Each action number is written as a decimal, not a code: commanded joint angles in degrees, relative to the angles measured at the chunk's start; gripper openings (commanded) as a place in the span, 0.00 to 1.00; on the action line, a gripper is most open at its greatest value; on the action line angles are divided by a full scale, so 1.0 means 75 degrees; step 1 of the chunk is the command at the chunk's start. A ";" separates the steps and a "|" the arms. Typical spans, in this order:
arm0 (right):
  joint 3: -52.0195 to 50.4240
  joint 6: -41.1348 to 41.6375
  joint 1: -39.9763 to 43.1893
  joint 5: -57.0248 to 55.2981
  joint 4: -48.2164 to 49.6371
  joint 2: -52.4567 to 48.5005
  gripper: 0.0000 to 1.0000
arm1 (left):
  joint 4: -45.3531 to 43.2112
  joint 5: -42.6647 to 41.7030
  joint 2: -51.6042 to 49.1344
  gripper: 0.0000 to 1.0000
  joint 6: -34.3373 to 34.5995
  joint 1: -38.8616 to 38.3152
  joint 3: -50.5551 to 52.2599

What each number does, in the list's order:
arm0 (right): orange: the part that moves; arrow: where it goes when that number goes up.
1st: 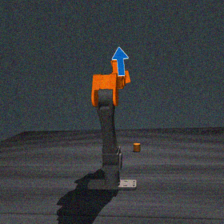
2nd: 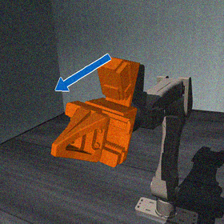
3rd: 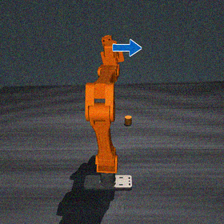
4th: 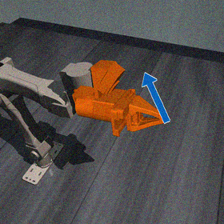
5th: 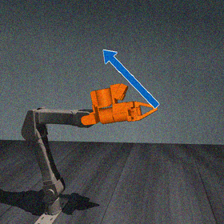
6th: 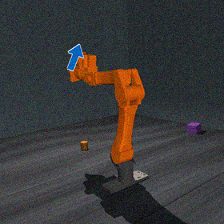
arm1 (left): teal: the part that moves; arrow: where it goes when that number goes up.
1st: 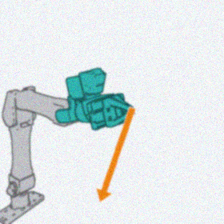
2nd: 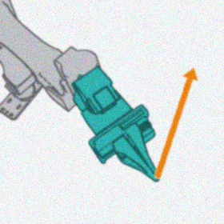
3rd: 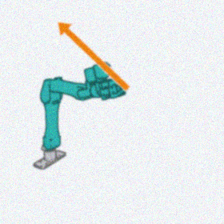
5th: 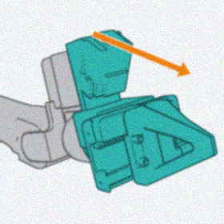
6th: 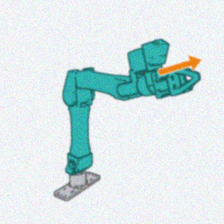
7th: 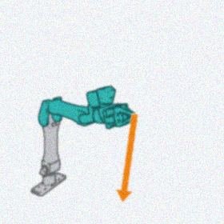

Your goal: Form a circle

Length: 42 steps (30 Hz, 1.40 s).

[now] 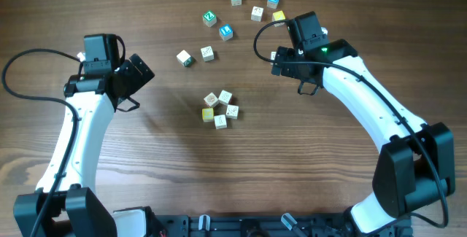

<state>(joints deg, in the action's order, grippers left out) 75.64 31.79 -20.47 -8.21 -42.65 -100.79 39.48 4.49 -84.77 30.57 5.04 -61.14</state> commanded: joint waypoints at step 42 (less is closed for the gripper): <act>0.0087 -0.0956 -0.0522 0.2340 0.0379 0.0286 0.04 | -0.0006 0.0041 0.0047 1.00 -0.0009 0.0015 -0.0093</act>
<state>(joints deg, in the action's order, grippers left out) 75.64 28.82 -21.02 -1.06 -39.75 -100.75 39.48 4.49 -84.77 30.57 5.04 -61.14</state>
